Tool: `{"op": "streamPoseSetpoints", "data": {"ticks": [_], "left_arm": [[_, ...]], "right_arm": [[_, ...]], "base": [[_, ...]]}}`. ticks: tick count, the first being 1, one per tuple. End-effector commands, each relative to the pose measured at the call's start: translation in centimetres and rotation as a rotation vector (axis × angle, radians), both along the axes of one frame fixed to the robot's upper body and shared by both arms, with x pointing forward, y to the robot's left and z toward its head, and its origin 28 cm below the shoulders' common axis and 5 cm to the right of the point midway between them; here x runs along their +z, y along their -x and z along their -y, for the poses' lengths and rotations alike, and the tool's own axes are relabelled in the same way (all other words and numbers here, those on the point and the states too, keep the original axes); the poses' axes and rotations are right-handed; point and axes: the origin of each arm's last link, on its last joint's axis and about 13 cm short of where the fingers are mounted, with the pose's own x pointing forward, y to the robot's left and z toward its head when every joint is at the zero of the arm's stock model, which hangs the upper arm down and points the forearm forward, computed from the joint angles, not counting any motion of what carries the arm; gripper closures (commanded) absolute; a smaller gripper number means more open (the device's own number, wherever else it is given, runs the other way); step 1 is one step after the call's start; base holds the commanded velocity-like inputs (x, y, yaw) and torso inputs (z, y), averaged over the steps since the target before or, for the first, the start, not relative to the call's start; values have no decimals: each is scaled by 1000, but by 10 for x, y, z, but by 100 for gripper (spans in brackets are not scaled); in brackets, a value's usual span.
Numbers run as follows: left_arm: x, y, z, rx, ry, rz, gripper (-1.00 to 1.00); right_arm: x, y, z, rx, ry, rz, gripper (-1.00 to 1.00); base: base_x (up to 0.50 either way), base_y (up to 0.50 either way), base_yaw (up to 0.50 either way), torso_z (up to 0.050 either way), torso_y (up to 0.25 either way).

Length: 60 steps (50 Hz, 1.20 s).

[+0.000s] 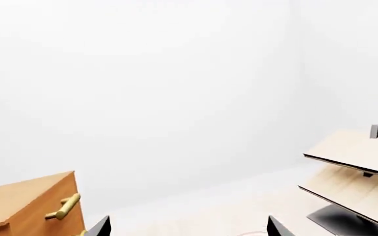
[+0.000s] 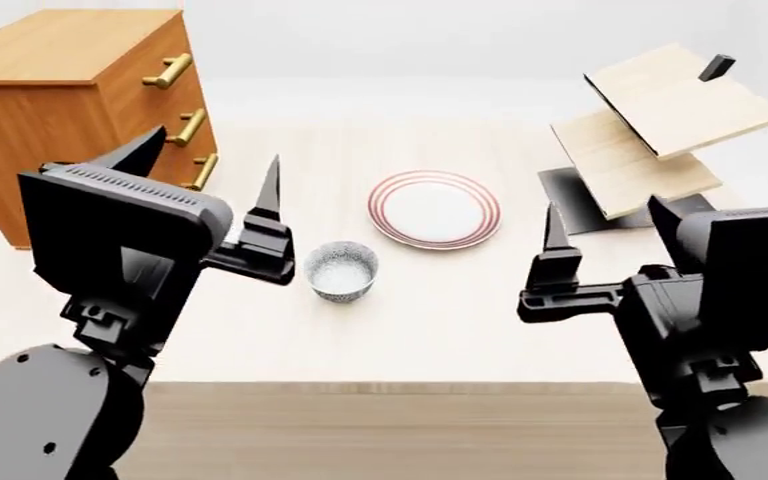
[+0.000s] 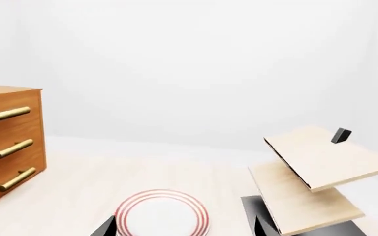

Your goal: Open the top drawer of the cabinet and put the bowl in it.

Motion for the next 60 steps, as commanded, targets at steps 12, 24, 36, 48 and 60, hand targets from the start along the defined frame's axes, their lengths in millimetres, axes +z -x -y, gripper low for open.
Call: {"op": "streamPoseSetpoints", "data": {"ticks": [12, 24, 36, 48, 60], "left_arm": [[55, -9, -8, -7, -12, 17, -100], [60, -12, -10, 42, -9, 49, -100], [62, -13, -10, 51, -14, 72, -100], [65, -15, -11, 47, -10, 71, -100], [63, -16, -11, 47, -11, 63, -100]], "right_arm": [[47, 3, 23, -43, 35, 14, -100], [58, 6, 25, -71, 35, 45, -100], [60, 5, 28, -92, 33, 46, -100], [60, 3, 27, -90, 33, 41, -100], [60, 2, 28, -94, 35, 40, -100]], "base": [[0, 0, 0, 50, 7], [314, 0, 0, 10, 1], [500, 0, 0, 0, 0], [500, 0, 0, 0, 0], [500, 0, 0, 0, 1]]}}
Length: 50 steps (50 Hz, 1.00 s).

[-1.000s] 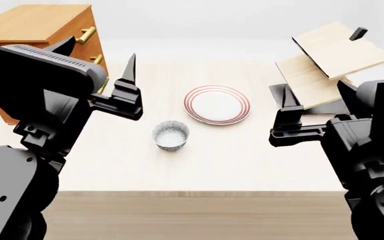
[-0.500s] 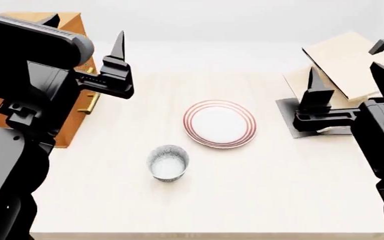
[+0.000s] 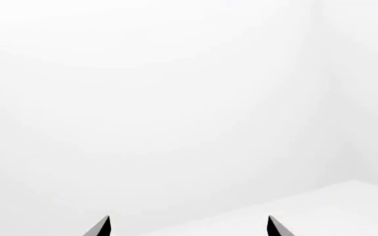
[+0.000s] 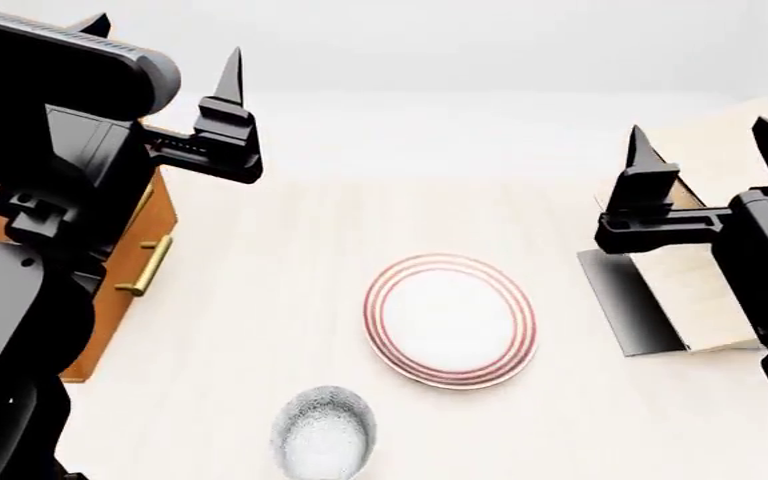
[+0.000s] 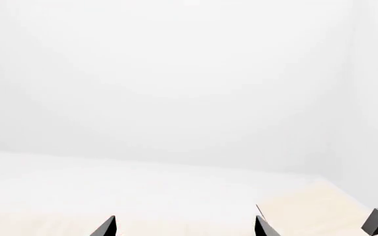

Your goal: Open the top drawer of the cabinet and put the bowl in it.

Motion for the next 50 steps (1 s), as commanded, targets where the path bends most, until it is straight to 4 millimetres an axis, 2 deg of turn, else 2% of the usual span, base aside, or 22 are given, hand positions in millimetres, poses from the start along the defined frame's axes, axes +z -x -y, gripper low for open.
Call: {"op": "streamPoseSetpoints", "data": {"ticks": [1, 14, 24, 40, 45, 50], "left_arm": [[0, -1, -1, 2, 1, -3, -100], [-3, -1, 0, -1, -3, -9, -100], [-8, -9, -2, 32, -30, -49, -100], [-6, -49, -22, 213, -312, -83, -100], [-8, -59, -26, 290, -487, -51, -100], [-9, -64, -28, 294, -518, -96, -100]], "right_arm": [[0, 0, 1, -5, 2, 0, -100], [-2, -1, 2, -10, -9, 2, -100], [-8, -2, 2, -14, -13, -12, -100], [-15, -4, -1, -32, -30, -42, -100], [-16, -4, -3, -28, -33, -38, -100], [-17, -5, -4, -27, -32, -42, -100]], "base": [[500, 0, 0, 0, 0], [495, 0, 0, 0, 2], [25, 0, 0, 0, 0], [0, 0, 0, 0, 0], [0, 0, 0, 0, 0], [0, 0, 0, 0, 0]]}}
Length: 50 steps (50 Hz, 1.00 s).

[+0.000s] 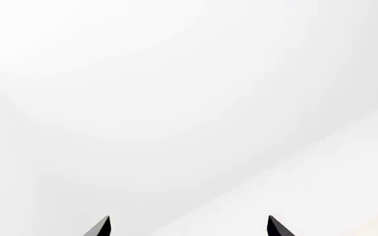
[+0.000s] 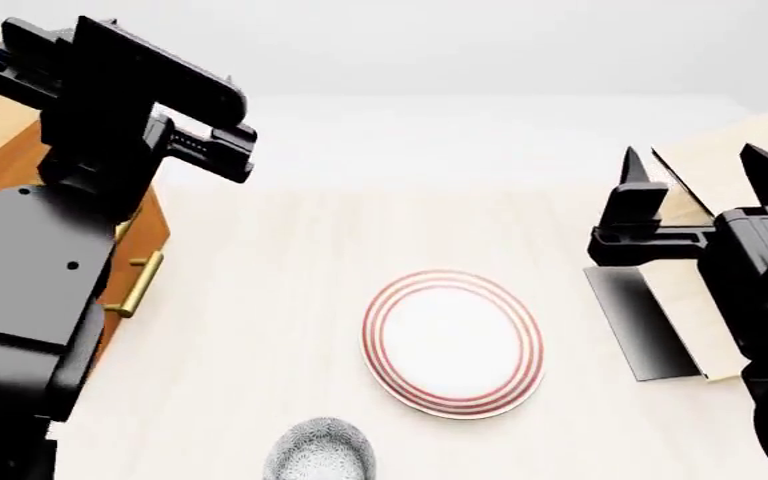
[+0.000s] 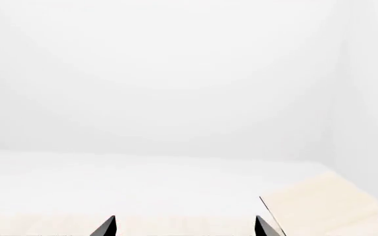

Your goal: Open the top drawer of the cabinet and put the bowl in it.

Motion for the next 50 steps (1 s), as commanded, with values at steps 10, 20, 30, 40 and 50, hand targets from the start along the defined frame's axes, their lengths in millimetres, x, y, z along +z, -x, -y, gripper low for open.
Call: {"op": "streamPoseSetpoints", "data": {"ticks": [10, 20, 30, 40, 50], "left_arm": [[-3, -23, -14, 128, -355, -86, -100], [-9, -26, -17, 184, -500, -140, -100], [-20, -25, -19, 218, -588, -196, -100], [-33, -21, -19, 223, -639, -242, -100], [-43, -23, -20, 221, -662, -279, -100]], "right_arm": [[-4, -5, -2, -1, -7, -14, -100], [-5, -7, -1, -2, -10, -15, -100], [-8, -8, -1, -5, -14, -18, -100], [-12, -7, -1, 0, -17, -24, -100], [-16, -9, -1, -6, -22, -28, -100]], "base": [[0, 0, 0, 0, 0], [0, 0, 0, 0, 0], [0, 0, 0, 0, 0], [0, 0, 0, 0, 0], [0, 0, 0, 0, 0]]}}
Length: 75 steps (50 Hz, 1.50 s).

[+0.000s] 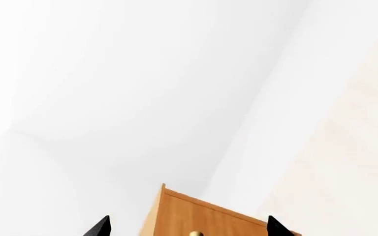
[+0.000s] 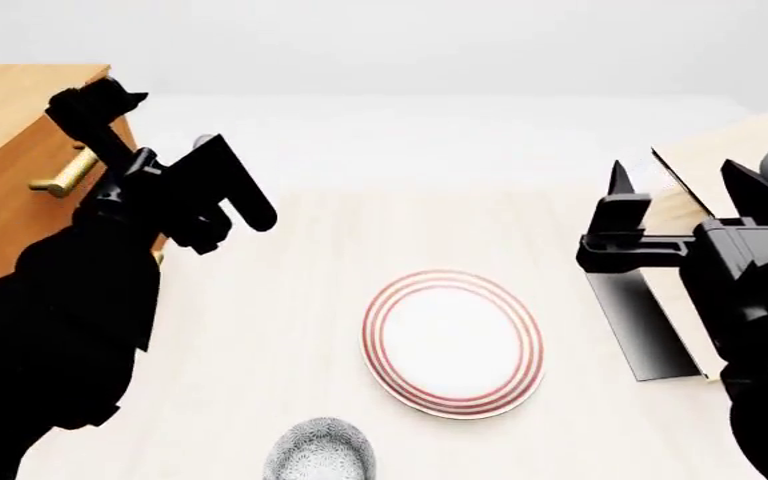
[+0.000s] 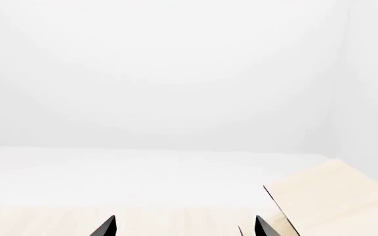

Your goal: Open the top drawer of the cabinet and put the bowl in it.

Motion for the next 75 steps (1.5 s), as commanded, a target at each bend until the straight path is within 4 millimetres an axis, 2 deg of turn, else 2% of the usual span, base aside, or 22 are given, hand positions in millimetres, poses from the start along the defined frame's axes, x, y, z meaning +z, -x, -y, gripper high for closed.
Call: {"op": "streamPoseSetpoints", "data": {"ticks": [1, 14, 55, 75], "left_arm": [[-13, 0, -1, 14, -42, -47, -100], [-26, -8, -5, 41, -50, -75, -100], [-35, -43, -29, 217, -12, -114, -100], [-45, -53, -41, 279, -30, -117, -100]], "right_arm": [[-3, -1, 0, -7, -7, 0, -100], [-8, -2, -1, 2, -13, -6, -100], [-14, -4, -4, 18, -12, -21, -100], [-18, -4, -4, 20, -21, -29, -100]], "base": [[0, 0, 0, 0, 0], [0, 0, 0, 0, 0], [0, 0, 0, 0, 0], [0, 0, 0, 0, 0]]}}
